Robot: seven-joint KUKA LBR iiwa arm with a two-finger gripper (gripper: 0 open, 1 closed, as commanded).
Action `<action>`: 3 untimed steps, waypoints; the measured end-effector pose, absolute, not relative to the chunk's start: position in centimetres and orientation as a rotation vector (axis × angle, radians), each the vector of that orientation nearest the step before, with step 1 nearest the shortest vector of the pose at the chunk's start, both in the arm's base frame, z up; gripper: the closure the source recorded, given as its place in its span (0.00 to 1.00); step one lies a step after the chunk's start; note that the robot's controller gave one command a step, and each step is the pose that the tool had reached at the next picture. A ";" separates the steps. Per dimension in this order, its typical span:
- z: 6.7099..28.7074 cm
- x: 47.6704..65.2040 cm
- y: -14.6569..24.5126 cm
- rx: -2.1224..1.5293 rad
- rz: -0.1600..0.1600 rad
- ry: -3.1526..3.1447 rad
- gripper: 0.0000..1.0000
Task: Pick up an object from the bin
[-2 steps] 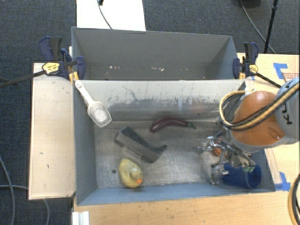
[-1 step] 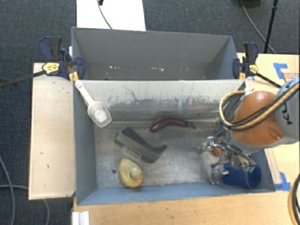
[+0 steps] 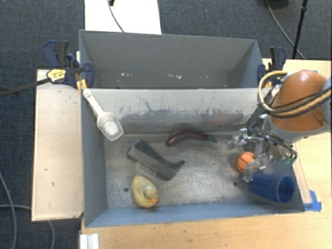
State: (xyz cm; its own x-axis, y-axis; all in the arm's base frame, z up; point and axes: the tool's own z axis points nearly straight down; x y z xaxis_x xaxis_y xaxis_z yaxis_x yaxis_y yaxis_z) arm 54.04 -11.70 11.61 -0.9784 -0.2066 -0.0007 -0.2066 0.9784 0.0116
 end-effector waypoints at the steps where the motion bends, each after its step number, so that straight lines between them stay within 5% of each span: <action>1: 13.4 55.5 -13.7 0.471 0.010 -3.123 0.00; 2: 8.8 57.0 -15.1 0.788 0.002 -3.046 1.00; 3: 8.8 57.0 -15.1 0.787 0.002 -3.046 1.00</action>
Offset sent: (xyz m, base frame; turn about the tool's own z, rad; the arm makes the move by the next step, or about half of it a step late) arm 0.0281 -0.0341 -0.0290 -0.2985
